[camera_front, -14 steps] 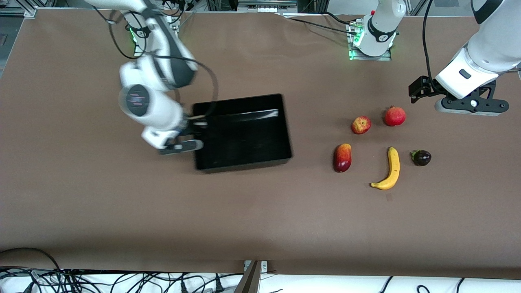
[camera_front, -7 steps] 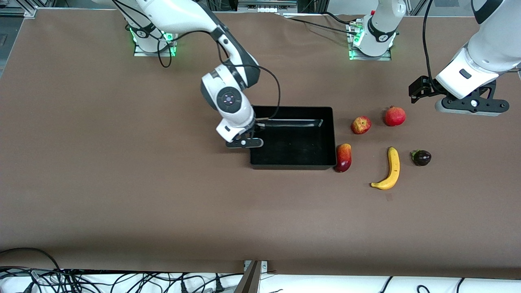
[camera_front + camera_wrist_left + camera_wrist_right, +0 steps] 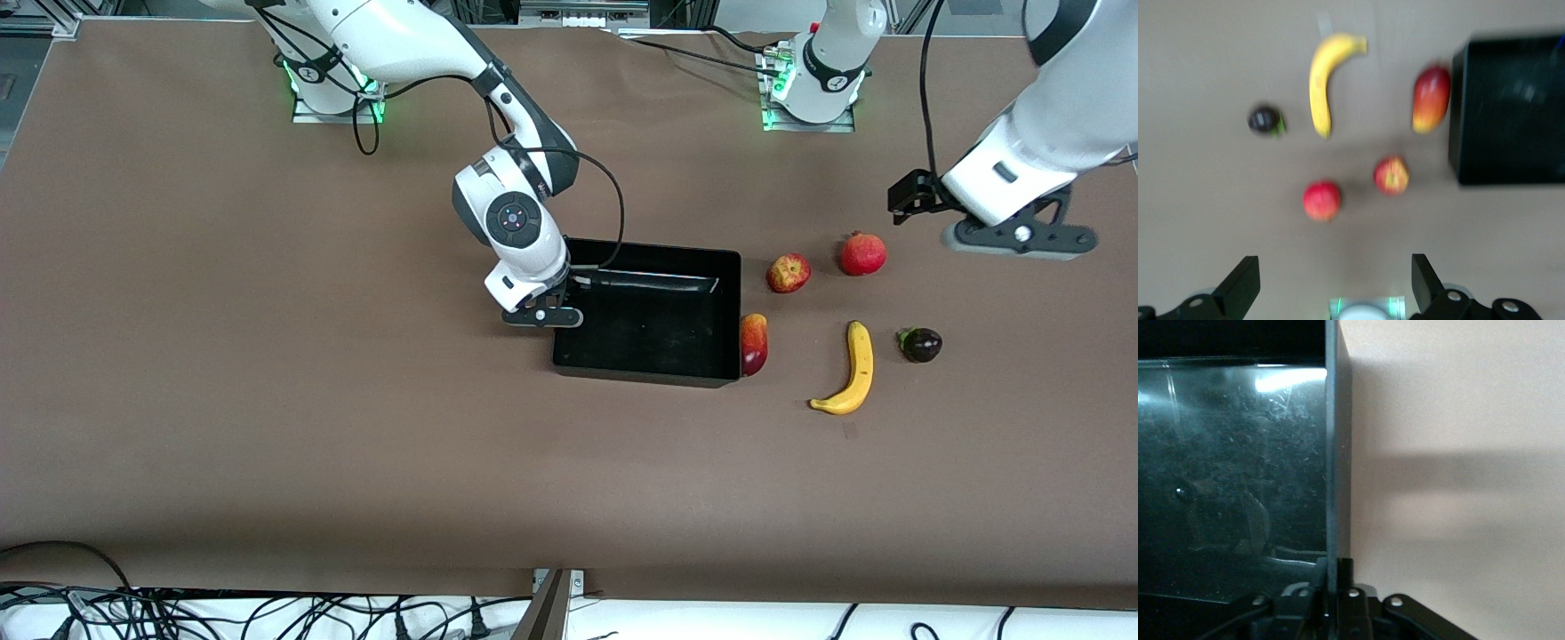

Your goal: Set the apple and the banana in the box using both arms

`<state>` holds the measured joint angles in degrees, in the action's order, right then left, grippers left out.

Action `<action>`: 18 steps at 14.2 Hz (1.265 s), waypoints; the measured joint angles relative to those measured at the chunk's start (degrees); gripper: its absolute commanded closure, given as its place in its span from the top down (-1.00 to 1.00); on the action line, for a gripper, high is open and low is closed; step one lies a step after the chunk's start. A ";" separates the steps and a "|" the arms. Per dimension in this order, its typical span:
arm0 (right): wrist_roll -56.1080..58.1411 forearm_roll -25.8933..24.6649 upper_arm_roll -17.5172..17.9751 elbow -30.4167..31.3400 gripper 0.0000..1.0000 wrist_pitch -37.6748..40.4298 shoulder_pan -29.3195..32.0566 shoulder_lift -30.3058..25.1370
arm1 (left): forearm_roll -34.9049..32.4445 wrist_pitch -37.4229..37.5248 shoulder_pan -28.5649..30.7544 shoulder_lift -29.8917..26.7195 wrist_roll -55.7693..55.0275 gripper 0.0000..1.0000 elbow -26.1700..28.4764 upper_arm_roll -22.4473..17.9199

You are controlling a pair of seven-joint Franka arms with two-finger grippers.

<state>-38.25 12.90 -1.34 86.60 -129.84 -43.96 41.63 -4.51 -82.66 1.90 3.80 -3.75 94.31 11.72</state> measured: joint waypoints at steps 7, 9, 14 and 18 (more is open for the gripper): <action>0.27 0.00 -6.98 -2.84 1.00 5.23 1.72 -5.77 | 0.00 -11.63 -0.39 11.20 -2.95 1.00 9.39 1.22; 3.13 0.08 -11.28 -3.06 1.00 9.97 3.24 -10.36 | 0.00 -22.88 -0.40 11.44 -6.68 1.00 16.94 1.22; 19.31 0.32 -20.60 -1.71 1.00 28.60 4.18 -22.80 | 0.00 -45.33 -0.45 11.72 -13.09 1.00 32.77 1.45; 26.71 -3.23 -25.38 6.34 1.00 32.35 4.33 -33.95 | 0.00 -50.98 -0.45 13.93 -14.83 0.53 36.85 1.53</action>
<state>-11.53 9.67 -26.72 92.94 -97.48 -39.63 7.67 -4.51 -133.64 1.45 17.73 -18.57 131.17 13.25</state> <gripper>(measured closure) 0.000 0.000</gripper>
